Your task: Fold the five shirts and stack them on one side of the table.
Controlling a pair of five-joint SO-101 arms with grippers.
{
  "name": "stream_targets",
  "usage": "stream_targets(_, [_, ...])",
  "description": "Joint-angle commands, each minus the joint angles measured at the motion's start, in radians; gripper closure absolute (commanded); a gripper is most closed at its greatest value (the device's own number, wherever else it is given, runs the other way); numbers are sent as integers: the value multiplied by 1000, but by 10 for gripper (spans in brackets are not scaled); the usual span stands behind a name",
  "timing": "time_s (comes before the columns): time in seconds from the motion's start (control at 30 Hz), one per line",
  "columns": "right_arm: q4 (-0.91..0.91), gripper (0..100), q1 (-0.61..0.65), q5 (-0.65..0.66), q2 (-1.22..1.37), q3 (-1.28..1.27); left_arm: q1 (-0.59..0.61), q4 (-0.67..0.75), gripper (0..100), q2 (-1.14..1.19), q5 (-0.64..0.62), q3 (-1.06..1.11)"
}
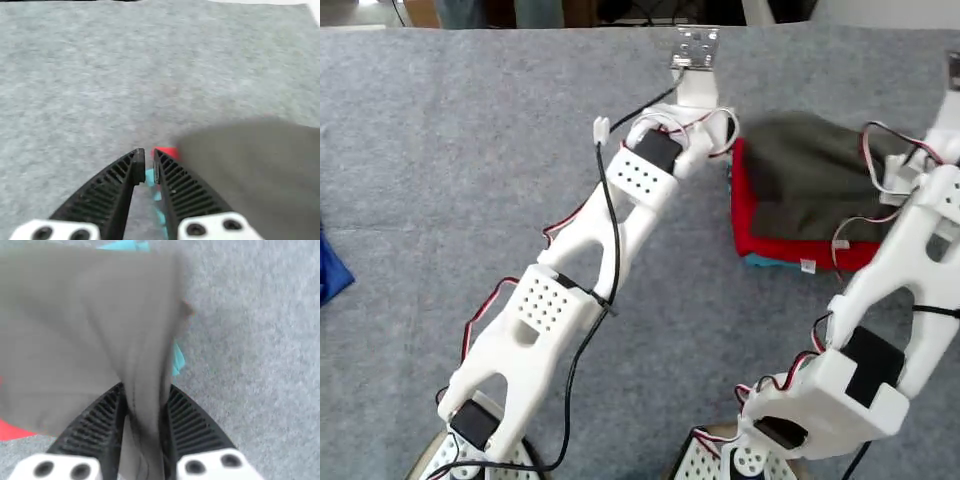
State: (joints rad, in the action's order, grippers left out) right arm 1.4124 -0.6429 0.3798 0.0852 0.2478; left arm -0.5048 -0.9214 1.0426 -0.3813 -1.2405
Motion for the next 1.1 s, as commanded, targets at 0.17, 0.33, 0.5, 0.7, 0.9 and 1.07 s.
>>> stream_targets(0.17, [-8, 949, -9, 46, 47, -18, -4, 17, 939, 2, -9, -51])
stream_targets(0.33, [-8, 940, -11, 57, 53, -38, -4, 14, 939, 2, -9, -51])
stream_targets(0.5, [12, 908, -41, 51, 45, -27, -2, 9, 939, 5, -9, -51])
stream_targets(0.7, [63, 666, -77, 55, 47, 42, 4, 8, 939, 0, -9, -53])
stream_targets(0.9, [55, 653, -63, 48, 53, 125, -36, 8, 939, -2, -11, -53])
stream_targets(1.07, [-34, 907, -35, 31, 97, 157, -133, 6, 939, -11, -11, -79])
